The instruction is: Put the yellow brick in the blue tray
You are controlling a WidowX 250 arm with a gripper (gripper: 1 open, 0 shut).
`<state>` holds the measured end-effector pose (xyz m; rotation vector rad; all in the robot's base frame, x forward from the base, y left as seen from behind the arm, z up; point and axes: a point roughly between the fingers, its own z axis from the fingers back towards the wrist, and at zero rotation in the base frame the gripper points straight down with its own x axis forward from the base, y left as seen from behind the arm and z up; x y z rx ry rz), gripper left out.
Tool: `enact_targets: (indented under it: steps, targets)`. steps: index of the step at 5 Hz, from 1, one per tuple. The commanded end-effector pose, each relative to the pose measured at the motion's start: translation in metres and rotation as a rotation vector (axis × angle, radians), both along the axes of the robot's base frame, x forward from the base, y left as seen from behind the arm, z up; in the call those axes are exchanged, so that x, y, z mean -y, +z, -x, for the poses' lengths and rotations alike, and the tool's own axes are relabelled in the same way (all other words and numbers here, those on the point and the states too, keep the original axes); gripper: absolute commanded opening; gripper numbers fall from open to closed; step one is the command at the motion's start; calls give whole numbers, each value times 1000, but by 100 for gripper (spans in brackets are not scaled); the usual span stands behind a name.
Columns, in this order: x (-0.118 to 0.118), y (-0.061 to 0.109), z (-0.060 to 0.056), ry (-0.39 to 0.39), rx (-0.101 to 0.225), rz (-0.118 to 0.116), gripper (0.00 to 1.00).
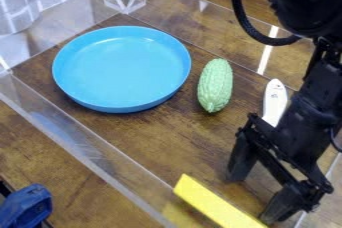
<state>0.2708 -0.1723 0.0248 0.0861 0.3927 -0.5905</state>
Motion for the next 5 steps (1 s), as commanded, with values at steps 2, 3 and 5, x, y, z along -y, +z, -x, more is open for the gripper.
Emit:
enact_targets:
  steps: [2,3,5]
  targets:
    - [-1,0,-5,-113,-18,0,100]
    - [-5,1,-1,-111,-30,-6,100]
    - [-22,-1,4,-46,-51,-17,100]
